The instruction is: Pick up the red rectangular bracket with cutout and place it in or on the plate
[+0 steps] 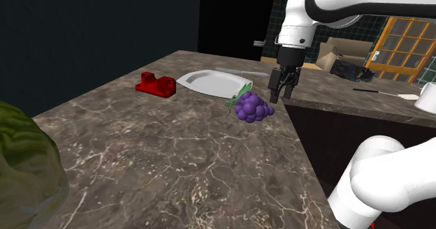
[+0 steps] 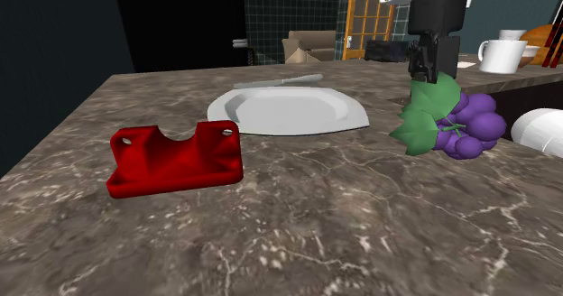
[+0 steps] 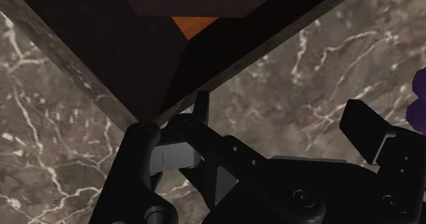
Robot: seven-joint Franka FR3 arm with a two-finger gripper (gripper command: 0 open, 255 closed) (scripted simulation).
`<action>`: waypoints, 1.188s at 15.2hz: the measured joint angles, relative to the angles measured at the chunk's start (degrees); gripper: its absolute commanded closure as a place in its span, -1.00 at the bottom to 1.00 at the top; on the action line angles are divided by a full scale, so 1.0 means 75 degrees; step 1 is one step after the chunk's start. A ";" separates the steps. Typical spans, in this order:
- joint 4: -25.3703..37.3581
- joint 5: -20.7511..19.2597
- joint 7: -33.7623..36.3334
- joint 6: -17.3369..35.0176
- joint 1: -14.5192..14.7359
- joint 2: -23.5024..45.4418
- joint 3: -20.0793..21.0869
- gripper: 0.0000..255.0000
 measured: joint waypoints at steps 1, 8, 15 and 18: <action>0.0000 0.0000 0.0000 0.0000 0.0000 0.0000 0.0000 -1.00; 0.1196 0.0184 0.0171 0.0533 0.0268 0.1572 0.0495 -1.00; 0.2854 0.0134 0.0419 0.0934 0.0512 0.3425 0.1042 -1.00; 0.3588 0.0023 0.0552 0.1049 0.0623 0.4225 0.1282 -1.00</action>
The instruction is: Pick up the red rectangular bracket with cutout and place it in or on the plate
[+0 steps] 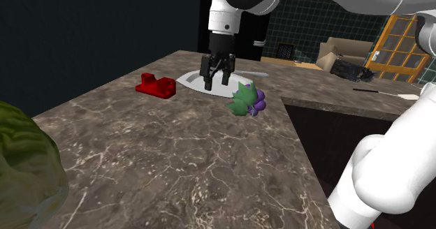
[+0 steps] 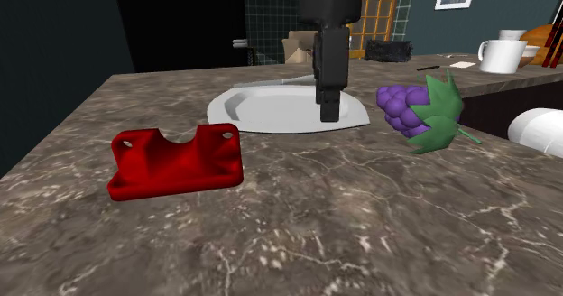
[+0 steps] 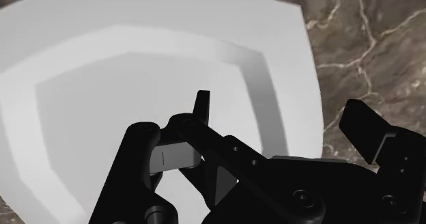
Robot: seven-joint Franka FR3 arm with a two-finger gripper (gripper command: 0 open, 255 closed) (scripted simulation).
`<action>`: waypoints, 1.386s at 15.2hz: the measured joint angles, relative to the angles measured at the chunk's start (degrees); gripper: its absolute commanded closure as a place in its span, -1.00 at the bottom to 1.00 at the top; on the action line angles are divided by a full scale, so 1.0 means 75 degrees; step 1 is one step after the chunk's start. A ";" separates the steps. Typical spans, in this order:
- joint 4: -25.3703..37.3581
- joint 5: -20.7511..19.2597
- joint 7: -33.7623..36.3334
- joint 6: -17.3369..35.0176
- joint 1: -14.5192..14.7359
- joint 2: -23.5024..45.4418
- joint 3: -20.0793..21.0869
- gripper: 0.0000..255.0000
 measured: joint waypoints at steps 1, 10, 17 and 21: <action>0.0290 -0.0049 0.0063 0.0001 0.0045 0.0274 0.0086 -1.00; 0.3766 -0.0870 0.0585 -0.0553 0.0634 0.3087 0.0681 -1.00; 0.5748 -0.1407 0.0744 -0.1011 0.1153 0.4602 0.0823 -1.00; 0.5150 -0.1374 0.0749 -0.0533 0.1112 0.4477 0.0827 -1.00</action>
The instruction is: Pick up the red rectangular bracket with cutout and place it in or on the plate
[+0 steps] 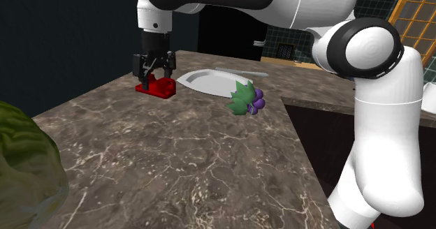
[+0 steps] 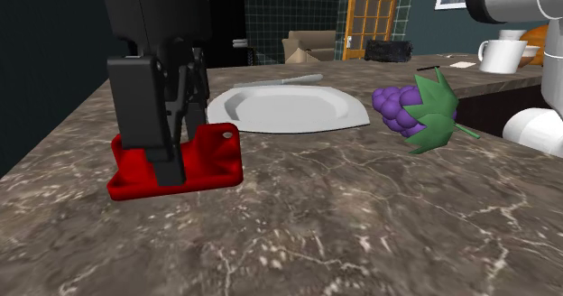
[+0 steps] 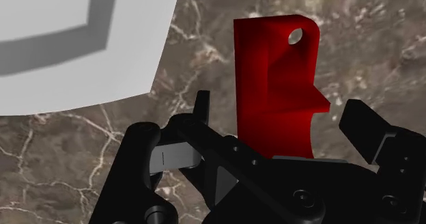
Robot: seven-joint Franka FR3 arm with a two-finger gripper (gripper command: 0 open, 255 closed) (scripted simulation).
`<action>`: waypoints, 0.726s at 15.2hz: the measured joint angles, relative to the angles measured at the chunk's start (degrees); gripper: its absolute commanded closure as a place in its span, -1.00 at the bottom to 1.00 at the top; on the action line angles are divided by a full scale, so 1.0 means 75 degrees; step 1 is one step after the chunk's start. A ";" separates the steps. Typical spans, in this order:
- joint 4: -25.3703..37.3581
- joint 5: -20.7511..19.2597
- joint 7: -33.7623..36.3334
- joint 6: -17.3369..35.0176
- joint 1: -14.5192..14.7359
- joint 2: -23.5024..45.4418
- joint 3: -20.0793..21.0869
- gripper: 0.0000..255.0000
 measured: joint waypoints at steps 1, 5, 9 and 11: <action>-0.0140 0.0012 0.0001 0.0097 -0.0012 -0.0041 0.0001 -1.00; -0.0224 0.0014 -0.0002 0.0177 -0.0020 -0.0050 -0.0001 -1.00; -0.0228 0.0014 -0.0003 0.0180 -0.0021 -0.0051 -0.0001 1.00; -0.0228 0.0015 -0.0003 0.0180 -0.0021 -0.0050 -0.0001 1.00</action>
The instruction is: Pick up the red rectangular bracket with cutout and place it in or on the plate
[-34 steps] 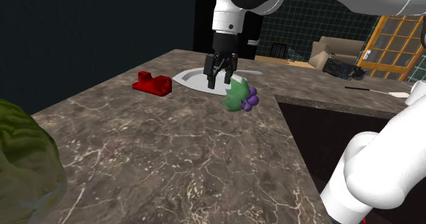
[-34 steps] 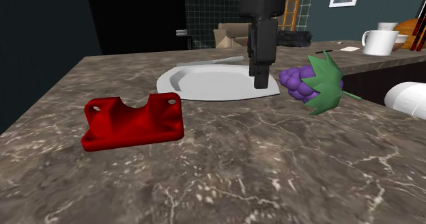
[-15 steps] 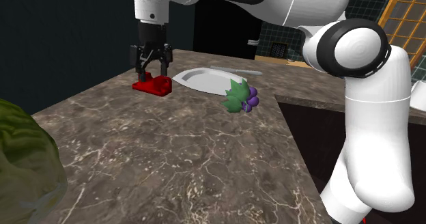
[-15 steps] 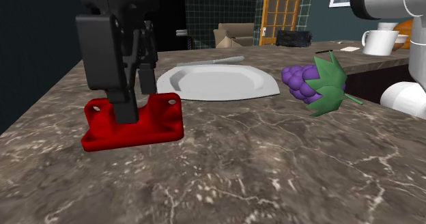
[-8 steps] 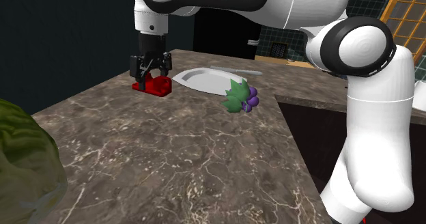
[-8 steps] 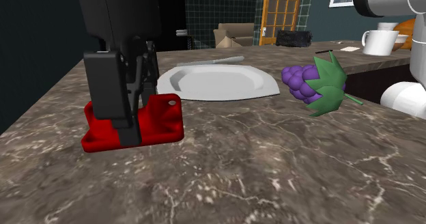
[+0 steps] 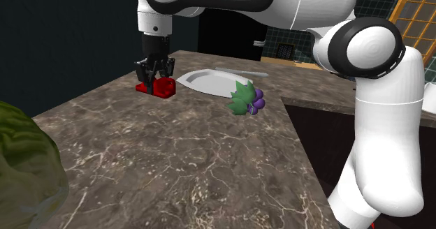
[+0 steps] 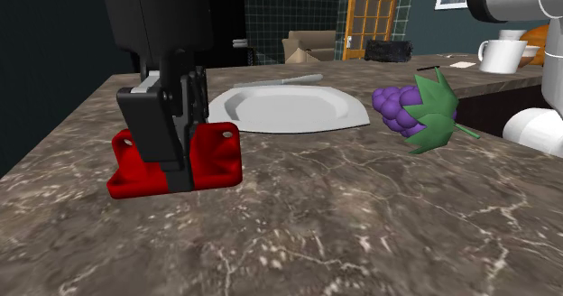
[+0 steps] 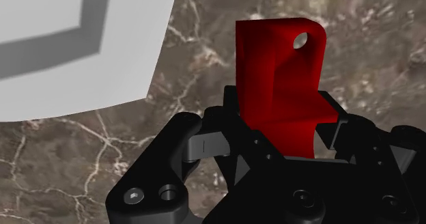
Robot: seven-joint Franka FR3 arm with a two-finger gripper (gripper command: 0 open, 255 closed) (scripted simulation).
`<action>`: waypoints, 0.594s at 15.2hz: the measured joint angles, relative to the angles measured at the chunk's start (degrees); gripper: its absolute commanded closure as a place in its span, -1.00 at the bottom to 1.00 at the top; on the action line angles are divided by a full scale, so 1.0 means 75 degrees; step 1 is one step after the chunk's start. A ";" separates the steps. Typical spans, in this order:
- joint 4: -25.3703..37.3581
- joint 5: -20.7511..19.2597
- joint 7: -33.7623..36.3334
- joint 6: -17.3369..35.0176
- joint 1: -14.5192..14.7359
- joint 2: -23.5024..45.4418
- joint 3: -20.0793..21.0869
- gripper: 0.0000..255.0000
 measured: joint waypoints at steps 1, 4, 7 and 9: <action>0.0000 0.0000 0.0000 0.0000 0.0000 0.0000 0.0000 1.00; 0.0001 0.0000 0.0000 0.0000 0.0000 0.0001 0.0000 1.00; 0.0000 0.0000 0.0000 0.0000 0.0000 0.0001 0.0000 1.00; 0.0194 -0.0012 -0.0004 -0.0150 0.0013 0.0045 -0.0001 1.00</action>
